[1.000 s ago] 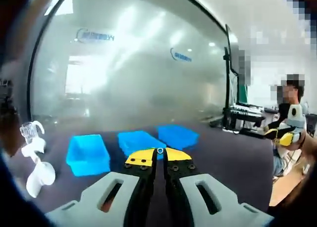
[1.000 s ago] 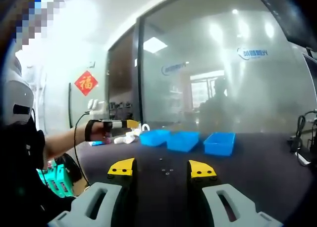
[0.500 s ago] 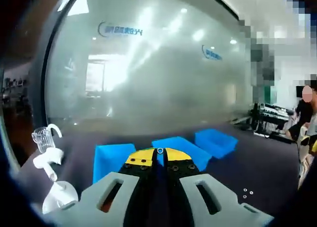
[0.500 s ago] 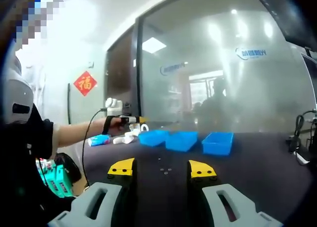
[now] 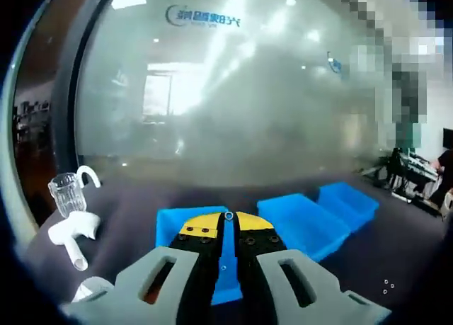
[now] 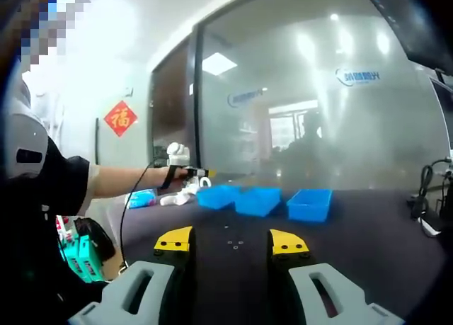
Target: Sort the screws, nuts, and washers into the corresponding bins
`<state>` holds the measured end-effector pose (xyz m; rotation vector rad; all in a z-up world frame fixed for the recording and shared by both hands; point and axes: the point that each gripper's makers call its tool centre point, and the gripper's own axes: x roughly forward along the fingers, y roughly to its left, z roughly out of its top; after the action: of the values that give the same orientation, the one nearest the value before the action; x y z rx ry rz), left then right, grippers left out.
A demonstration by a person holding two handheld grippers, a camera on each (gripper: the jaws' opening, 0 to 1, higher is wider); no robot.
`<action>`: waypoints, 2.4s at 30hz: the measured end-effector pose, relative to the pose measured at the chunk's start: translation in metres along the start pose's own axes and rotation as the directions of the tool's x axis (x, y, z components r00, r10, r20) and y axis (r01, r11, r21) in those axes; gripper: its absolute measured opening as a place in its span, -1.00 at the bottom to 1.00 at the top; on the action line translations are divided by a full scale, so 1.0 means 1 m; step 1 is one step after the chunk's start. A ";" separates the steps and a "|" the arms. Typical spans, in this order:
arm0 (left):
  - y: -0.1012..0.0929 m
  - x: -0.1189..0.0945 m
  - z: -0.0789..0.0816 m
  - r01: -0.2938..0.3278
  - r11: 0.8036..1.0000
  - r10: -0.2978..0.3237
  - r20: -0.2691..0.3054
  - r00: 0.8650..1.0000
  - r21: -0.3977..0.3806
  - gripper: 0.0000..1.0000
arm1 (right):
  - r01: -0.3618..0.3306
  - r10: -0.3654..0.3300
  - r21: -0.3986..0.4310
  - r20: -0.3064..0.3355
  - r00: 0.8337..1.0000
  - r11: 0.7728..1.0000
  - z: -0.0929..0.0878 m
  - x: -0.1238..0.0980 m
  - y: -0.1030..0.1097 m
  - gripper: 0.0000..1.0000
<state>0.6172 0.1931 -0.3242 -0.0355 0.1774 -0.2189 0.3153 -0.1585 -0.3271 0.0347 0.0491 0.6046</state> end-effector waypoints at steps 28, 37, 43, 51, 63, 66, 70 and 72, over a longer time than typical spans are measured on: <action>0.003 -0.006 -0.010 -0.038 0.998 0.039 -0.020 0.999 0.057 -0.36 | -0.009 0.009 0.004 0.000 1.000 1.000 0.000 -0.001 0.004 -0.30; -0.005 -0.028 -0.015 -0.025 0.999 0.025 -0.007 1.000 0.031 -0.12 | -0.004 0.004 0.008 0.004 1.000 1.000 -0.001 -0.004 0.002 -0.30; -0.029 -0.057 -0.016 0.055 0.997 -0.056 0.014 0.998 0.061 -0.12 | -0.006 0.006 0.012 0.010 1.000 1.000 -0.001 -0.005 0.002 -0.30; -0.062 -0.118 -0.014 0.216 0.976 -0.217 0.042 0.975 0.016 -0.10 | -0.006 0.006 0.017 0.013 1.000 1.000 -0.002 -0.006 0.002 -0.30; -0.066 -0.197 -0.019 0.302 0.952 -0.306 0.076 0.949 0.055 -0.03 | -0.019 0.019 0.018 0.002 1.000 1.000 -0.007 -0.001 0.008 -0.30; -0.060 -0.205 -0.034 0.305 0.950 -0.309 0.056 0.950 0.061 -0.02 | -0.023 0.023 0.018 -0.003 1.000 1.000 -0.008 0.001 0.008 -0.30; -0.055 -0.215 -0.050 0.317 0.948 -0.318 0.034 0.947 0.034 -0.02 | -0.028 0.028 0.019 -0.005 1.000 0.999 -0.008 0.005 0.008 -0.30; -0.053 -0.218 -0.059 0.311 0.950 -0.312 0.006 0.950 0.035 -0.02 | -0.031 0.031 0.020 -0.008 0.999 0.999 -0.009 0.007 0.009 -0.30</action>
<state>0.3859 0.1882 -0.3421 -0.0313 0.1564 -0.5375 0.3156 -0.1473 -0.3355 0.0520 0.0621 0.6351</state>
